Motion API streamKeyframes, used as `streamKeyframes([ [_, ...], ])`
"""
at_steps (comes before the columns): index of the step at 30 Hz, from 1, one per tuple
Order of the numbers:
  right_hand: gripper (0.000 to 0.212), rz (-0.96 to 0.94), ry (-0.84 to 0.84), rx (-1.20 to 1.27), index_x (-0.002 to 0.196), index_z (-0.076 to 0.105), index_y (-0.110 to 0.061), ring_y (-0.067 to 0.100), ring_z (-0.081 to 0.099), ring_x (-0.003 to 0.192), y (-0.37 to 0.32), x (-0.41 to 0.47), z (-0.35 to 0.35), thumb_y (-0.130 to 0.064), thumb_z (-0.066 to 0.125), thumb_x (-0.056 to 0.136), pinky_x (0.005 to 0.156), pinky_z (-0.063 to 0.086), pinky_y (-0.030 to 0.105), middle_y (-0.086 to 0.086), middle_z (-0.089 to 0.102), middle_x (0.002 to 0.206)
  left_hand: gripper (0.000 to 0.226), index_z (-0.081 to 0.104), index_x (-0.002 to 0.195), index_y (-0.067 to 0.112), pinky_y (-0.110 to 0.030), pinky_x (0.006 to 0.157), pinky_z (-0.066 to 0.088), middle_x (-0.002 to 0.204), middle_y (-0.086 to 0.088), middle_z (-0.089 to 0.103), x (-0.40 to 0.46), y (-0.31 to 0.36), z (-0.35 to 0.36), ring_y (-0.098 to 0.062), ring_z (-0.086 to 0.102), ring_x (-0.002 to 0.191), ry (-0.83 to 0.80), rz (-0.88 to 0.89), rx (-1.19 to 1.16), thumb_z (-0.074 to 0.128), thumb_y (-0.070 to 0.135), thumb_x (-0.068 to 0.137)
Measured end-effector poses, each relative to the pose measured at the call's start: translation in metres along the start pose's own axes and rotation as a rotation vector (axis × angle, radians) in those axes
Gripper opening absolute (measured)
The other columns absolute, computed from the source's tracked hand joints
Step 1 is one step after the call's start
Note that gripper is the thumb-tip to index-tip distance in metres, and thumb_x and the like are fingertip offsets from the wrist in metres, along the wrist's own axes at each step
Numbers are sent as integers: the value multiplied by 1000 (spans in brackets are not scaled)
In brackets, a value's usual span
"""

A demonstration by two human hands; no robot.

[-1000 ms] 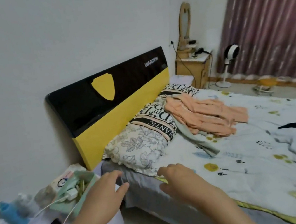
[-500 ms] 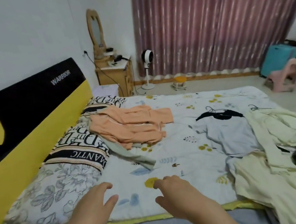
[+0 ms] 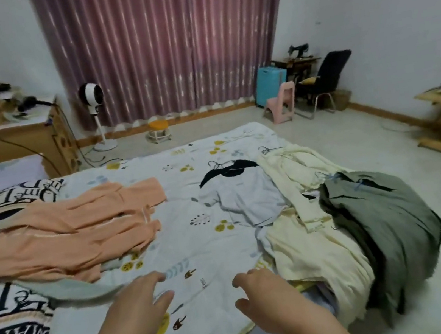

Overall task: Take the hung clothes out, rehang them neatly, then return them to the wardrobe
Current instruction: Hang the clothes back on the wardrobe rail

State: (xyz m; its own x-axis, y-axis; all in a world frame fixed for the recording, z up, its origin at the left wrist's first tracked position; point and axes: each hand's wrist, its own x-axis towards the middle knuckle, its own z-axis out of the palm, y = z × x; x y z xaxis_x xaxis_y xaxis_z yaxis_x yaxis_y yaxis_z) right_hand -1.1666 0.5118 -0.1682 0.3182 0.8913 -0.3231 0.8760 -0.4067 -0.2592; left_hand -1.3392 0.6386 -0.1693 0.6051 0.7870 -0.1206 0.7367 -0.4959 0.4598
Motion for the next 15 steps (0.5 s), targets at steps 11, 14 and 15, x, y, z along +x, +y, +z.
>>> streamKeyframes([
  [11,36,194,19,71,128,46,-16,28,41,121,116,8,-26,-30,43,95,96,39,38,10,50,127,38,40,131,30,-21,96,37,136,11,44,78,98,52,-6,45,122,-124,167,49,40,44,96],
  [14,36,221,34,68,129,45,-17,27,41,120,159,9,-40,-31,42,96,97,40,39,8,49,128,38,39,132,31,-19,96,35,136,12,44,96,133,71,-5,44,123,-118,197,55,40,43,96],
  [15,35,228,40,68,128,46,-17,28,42,120,174,9,-45,-31,42,96,97,40,39,8,49,128,38,39,132,31,-19,95,35,136,12,44,102,146,77,-5,44,122,-117,203,57,40,43,96],
])
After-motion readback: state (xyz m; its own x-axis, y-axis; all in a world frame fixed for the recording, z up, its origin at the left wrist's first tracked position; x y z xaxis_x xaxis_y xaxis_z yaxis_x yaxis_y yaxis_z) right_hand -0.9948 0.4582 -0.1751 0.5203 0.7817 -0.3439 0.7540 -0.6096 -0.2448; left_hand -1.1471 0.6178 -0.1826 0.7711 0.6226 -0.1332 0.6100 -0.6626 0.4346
